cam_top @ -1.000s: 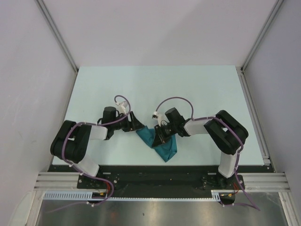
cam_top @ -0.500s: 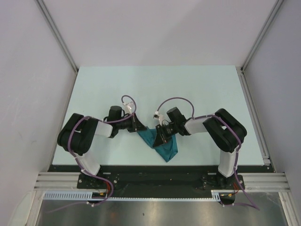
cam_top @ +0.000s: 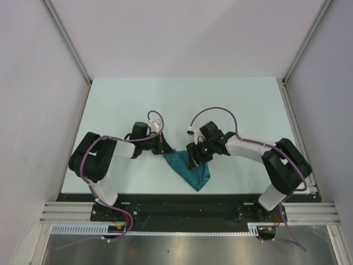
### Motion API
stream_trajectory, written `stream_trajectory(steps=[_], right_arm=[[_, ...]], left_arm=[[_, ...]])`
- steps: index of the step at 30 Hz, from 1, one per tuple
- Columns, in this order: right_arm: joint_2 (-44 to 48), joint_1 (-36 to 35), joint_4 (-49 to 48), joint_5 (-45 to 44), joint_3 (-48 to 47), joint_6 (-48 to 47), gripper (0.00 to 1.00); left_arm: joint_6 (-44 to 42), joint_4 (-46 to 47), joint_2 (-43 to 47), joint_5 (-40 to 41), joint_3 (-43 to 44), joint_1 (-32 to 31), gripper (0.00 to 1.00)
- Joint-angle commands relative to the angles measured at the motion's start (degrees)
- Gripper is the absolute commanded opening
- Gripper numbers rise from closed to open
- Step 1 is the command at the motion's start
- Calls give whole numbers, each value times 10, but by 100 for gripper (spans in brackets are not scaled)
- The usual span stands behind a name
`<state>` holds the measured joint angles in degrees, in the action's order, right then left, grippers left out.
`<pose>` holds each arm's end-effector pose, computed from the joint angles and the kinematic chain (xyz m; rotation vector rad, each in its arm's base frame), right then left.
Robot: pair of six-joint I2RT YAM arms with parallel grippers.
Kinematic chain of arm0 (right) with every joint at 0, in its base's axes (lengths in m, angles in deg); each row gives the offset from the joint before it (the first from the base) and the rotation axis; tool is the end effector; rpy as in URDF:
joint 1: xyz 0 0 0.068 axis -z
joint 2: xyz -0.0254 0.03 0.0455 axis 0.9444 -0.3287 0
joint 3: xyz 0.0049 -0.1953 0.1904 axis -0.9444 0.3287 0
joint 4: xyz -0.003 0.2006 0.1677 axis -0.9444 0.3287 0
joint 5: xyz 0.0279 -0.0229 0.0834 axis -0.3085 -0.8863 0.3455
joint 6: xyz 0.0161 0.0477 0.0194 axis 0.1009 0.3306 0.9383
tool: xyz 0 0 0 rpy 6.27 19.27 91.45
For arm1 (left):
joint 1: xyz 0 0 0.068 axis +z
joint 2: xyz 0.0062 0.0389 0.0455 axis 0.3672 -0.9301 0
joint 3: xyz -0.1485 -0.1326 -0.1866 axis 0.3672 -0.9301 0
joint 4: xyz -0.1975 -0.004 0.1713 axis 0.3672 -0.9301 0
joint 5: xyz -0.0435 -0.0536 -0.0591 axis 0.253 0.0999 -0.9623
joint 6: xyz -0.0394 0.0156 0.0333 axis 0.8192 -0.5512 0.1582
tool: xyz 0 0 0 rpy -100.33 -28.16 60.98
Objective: Fold the napkin, place the utensils inside, and roll it up
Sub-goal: Roll the napkin with the utensil
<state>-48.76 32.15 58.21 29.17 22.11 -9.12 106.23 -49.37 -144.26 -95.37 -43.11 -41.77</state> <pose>0.2360 0.2114 0.1633 -0.8556 2.5764 0.9669 0.2740 -0.1258 0.1144 0.1619 2.3988 -1.2694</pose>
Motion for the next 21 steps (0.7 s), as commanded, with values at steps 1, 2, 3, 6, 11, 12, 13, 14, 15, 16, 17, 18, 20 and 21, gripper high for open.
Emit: stream_trajectory(steps=[1,2,3,6,11,12,13,14,15,16,17,18,20,21], right_arm=[[76,-85,40,-214,-30,-7,66],[83,-105,29,-251,-29,-2,67],[89,-124,20,-328,-26,6,68],[97,-194,-27,-441,-12,13,70],[66,-287,-81,-558,-12,-30,71],[48,-298,-88,-585,-18,-38,72],[40,-309,-95,-593,-20,-57,72],[31,-324,-97,-603,-24,-65,72],[13,-331,-99,-608,-31,-68,72],[2,-336,-96,-608,-35,-72,72],[-6,-342,-95,-609,-38,-76,72],[-21,-345,-95,-611,-40,-77,72],[-33,-351,-96,-623,-42,-80,72],[-42,-353,-95,-628,-43,-80,72]], left_arm=[[-30,-46,-6,18,23,-9,0],[-30,-51,-8,18,27,-9,0],[-30,-54,-10,19,32,-10,0],[-33,-65,-15,22,40,-10,0],[-34,-75,-21,26,45,-10,0],[-35,-75,-21,25,46,-10,0],[-35,-76,-21,25,46,-10,0],[-35,-76,-22,27,47,-10,0],[-34,-76,-22,26,47,-10,0],[-34,-75,-21,25,47,-10,0],[-33,-75,-22,25,47,-10,0],[-32,-75,-21,26,48,-10,0],[-32,-77,-19,27,49,-10,0],[-32,-77,-18,27,50,-10,0]])
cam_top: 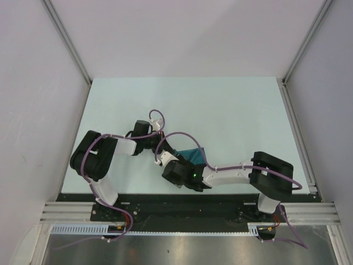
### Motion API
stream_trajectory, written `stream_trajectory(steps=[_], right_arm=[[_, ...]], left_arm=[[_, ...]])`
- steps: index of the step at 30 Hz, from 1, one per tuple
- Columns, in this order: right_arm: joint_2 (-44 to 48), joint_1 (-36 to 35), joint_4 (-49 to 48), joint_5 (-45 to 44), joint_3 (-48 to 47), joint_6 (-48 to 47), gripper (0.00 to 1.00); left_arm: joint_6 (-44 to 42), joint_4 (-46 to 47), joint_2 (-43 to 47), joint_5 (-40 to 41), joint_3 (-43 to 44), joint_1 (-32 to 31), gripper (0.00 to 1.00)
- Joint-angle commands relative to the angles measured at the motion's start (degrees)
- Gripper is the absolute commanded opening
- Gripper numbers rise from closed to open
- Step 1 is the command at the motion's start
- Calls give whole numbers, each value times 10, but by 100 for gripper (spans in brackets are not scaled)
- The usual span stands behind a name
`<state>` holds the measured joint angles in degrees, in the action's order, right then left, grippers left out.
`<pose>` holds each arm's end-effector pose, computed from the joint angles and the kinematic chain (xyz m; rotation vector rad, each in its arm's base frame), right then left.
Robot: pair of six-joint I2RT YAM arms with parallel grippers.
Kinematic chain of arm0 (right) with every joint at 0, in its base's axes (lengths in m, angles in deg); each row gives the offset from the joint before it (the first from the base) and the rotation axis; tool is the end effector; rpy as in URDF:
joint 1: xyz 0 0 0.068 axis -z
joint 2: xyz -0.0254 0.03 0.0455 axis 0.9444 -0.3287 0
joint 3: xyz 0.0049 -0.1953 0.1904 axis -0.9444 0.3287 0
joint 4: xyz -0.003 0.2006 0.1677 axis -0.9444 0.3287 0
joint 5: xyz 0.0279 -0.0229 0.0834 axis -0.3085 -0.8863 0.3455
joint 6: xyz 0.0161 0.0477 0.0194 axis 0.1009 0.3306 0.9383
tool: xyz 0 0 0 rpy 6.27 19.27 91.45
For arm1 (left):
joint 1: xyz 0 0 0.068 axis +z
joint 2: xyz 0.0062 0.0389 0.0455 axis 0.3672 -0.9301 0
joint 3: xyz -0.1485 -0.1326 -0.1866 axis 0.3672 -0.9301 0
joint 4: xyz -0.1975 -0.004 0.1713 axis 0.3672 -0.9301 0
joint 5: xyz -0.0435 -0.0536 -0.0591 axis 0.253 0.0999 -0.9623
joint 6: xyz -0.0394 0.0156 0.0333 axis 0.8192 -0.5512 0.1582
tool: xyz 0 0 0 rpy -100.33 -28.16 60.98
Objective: Fold the napkin, place the utensils inside, and roll it up
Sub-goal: Roll the napkin with the utensil
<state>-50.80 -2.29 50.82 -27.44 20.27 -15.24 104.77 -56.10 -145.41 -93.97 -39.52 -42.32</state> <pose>0.1132 0.3175 0.1682 -1.1700 2.0432 0.0687 0.2810 -0.1308 0.1146 0.1562 2.4698 -1.2287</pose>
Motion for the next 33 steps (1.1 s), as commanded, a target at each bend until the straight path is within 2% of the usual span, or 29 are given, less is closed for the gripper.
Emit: stream_trajectory(steps=[1,9,14,16,18,19,22,23,24,26,31,33], right_arm=[[-25,-9,-20,-65,-26,-19,72],[-70,-9,16,-109,-33,3,68],[-81,2,52,-81,-27,39,55],[-77,9,57,-42,-18,55,47],[-68,18,51,-4,-5,65,41],[-62,23,46,38,2,70,34],[-30,49,15,133,30,88,21],[-19,65,6,158,39,97,19],[3,74,-12,184,46,101,18],[24,103,-30,250,65,113,17],[55,163,-66,388,89,123,15],[55,196,-83,441,99,130,14]], left_arm=[[-16,-11,-5,14,15,-5,0],[-14,-10,-4,12,17,-5,0],[-9,-2,1,11,18,-5,3],[-4,3,2,9,19,-5,9],[0,6,9,9,21,-5,23],[2,6,13,10,21,-5,30],[-8,-21,31,37,34,-1,54],[-14,-31,45,60,39,1,67],[-15,-40,52,71,39,9,72],[-13,-43,67,91,34,22,80],[-11,-17,122,117,-4,55,83],[-12,25,143,97,-32,54,83]])
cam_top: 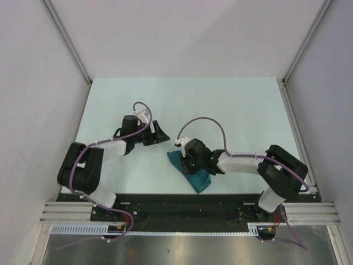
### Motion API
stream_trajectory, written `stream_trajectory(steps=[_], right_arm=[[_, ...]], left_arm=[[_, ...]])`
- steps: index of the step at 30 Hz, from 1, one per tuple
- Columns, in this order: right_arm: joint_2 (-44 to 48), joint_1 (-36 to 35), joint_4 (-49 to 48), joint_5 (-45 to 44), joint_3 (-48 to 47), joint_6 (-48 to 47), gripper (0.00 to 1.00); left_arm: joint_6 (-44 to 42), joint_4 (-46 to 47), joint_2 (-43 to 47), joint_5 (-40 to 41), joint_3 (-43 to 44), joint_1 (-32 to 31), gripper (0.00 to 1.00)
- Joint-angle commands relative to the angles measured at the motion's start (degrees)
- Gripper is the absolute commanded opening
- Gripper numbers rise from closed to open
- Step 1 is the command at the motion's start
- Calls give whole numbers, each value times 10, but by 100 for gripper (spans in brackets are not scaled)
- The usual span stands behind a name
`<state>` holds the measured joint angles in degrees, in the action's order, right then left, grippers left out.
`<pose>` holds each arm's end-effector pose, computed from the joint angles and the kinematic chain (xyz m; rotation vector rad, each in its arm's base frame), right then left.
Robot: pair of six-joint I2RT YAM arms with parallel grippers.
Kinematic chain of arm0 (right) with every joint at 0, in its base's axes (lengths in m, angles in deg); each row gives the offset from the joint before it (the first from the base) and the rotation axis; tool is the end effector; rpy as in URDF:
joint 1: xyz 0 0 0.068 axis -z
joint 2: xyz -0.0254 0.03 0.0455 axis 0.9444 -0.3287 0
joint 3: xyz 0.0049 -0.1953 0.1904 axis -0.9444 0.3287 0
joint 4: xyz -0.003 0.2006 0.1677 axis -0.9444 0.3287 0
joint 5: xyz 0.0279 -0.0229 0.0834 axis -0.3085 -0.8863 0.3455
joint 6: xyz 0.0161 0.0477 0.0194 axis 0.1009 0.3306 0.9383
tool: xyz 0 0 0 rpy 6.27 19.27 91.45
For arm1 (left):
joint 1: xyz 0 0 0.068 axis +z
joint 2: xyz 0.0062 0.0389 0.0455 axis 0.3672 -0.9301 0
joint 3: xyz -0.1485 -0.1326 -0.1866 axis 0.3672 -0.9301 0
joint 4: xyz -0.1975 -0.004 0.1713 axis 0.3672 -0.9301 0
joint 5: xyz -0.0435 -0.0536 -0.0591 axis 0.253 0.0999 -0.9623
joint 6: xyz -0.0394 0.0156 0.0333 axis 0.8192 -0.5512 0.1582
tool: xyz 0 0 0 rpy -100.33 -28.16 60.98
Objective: Fold the napkin, place the utensils inside, and roll it up
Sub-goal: Roll the napkin with the utensil
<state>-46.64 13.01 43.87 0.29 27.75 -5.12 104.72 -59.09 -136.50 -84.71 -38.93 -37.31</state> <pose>0.1688 0.2692 0.1587 -0.9361 2.3237 0.5778 0.2906 -0.1007 0.1560 0.0048 2.3388 -1.0129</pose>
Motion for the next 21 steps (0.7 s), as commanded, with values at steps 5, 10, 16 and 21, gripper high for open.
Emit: stream_trajectory(steps=[5,10,16,21], right_arm=[[4,102,-77,251,56,43,14],[-20,163,-124,347,76,61,14],[-71,213,-192,433,97,87,14],[-98,229,-212,455,99,90,13]], left_arm=[[-7,145,68,-52,-85,-8,82],[-16,197,44,-86,-86,-33,81],[-18,207,5,-91,-59,-60,80],[-20,209,-29,-103,-45,-77,79]])
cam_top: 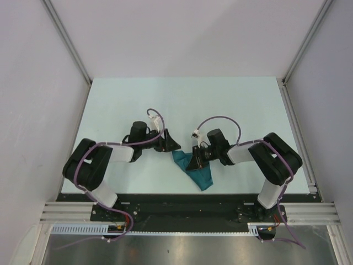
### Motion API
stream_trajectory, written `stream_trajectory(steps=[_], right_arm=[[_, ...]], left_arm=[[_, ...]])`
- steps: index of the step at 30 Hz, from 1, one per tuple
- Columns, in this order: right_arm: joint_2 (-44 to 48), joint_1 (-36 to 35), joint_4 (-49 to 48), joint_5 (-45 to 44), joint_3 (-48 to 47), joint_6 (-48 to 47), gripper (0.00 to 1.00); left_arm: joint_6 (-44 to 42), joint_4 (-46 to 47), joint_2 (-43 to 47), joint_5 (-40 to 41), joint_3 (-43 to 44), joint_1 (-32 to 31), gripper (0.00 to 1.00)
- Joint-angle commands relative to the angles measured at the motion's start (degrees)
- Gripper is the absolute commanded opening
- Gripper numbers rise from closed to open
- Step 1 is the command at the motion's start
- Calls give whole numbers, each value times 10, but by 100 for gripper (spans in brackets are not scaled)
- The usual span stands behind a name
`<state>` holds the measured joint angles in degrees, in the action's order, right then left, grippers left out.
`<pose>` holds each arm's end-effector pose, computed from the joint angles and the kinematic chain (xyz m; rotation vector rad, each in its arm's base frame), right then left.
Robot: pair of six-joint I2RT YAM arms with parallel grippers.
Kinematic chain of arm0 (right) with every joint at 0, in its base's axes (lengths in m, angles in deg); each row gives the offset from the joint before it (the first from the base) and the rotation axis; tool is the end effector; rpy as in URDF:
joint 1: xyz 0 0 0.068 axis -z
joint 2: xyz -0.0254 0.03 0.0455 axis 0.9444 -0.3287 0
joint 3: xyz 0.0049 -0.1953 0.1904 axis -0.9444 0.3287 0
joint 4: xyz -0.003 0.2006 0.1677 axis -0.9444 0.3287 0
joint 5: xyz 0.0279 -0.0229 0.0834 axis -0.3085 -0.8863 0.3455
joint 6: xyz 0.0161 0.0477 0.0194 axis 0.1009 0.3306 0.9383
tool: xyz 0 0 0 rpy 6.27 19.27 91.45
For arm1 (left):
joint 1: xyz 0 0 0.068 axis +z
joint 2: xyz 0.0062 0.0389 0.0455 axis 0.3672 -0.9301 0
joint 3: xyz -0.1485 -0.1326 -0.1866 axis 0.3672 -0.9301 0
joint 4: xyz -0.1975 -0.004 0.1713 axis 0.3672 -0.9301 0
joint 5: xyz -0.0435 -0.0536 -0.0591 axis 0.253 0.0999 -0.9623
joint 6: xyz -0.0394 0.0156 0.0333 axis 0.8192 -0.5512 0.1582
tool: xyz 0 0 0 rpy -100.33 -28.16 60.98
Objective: Fold the napkin, place the utensils inside, and roll it up
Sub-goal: Roll the napkin with the utensil
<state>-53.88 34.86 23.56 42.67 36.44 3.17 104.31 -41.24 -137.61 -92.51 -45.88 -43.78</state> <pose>0.2320 0.1984 0.1146 -0.6976 2.3937 1.3635 0.2656 -0.1323 0.1457 0.2930 2.1776 -1.2254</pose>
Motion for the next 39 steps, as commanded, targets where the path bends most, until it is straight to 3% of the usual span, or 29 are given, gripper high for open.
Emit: stream_trajectory(steps=[1,19,21,24,30,31,34,35,36,39], right_arm=[[-28,12,-9,33,12,6,13],[-61,44,-11,53,12,1,13],[-64,45,-7,52,10,-2,13],[-66,46,-4,49,10,-5,13],[-67,47,-1,44,9,-7,13],[-67,47,0,42,9,-8,13],[-64,48,1,39,9,-6,14],[-62,48,3,38,9,-6,15],[-54,48,7,34,9,-6,16],[-32,47,34,24,6,-12,25]], left_arm=[[-15,32,-20,-25,27,-14,79],[-25,37,-79,-80,53,-40,56],[-28,35,-81,-82,55,-44,57],[-38,30,-74,-83,54,-46,66],[-67,-16,-69,-69,60,-55,64],[-71,-22,-71,-67,61,-57,62],[-77,-31,-73,-58,63,-59,42],[-77,-35,-73,-49,65,-59,29],[-78,-45,-76,-46,69,-59,23],[-81,-77,-80,-22,85,-59,8]])
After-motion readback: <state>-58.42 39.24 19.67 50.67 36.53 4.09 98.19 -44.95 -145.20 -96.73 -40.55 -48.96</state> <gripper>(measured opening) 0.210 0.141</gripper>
